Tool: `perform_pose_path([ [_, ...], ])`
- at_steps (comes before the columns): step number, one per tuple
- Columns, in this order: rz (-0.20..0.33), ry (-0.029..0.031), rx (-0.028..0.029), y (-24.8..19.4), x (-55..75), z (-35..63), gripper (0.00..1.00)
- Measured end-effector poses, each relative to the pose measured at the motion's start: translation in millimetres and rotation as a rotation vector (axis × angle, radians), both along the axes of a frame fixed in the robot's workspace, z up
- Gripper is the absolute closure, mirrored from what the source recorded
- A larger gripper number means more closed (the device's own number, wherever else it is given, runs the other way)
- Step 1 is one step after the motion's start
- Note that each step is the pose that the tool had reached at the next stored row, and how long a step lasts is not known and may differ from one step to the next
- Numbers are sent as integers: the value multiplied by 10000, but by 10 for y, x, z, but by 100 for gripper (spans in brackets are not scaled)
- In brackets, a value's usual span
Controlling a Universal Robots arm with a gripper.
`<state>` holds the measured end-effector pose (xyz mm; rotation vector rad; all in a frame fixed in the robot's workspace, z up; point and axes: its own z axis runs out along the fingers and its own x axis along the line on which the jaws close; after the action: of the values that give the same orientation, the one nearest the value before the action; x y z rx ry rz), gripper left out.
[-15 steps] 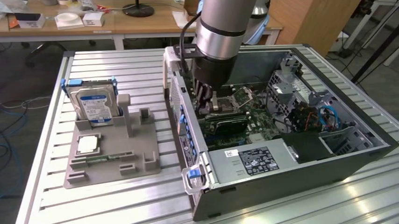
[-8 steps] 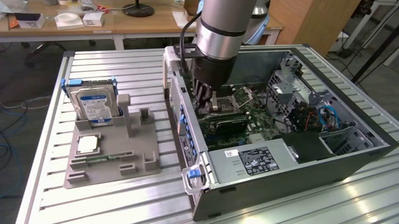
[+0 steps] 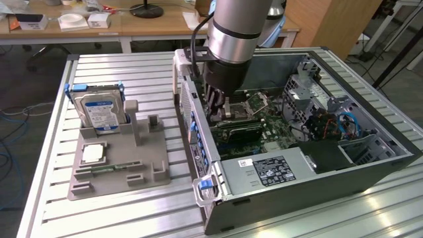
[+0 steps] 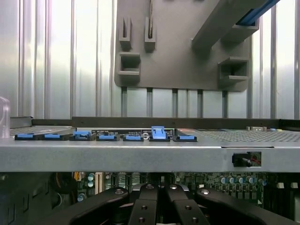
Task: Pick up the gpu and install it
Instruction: 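Press down on the gpu until it lock into place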
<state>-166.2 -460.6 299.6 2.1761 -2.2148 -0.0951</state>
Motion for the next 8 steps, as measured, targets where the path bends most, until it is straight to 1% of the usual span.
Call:
perform_pose_path([
  [5, 3, 51, -1, -2, -3, 1, 89],
  [8, 1, 70, 0, -2, -9, 0, 89],
])
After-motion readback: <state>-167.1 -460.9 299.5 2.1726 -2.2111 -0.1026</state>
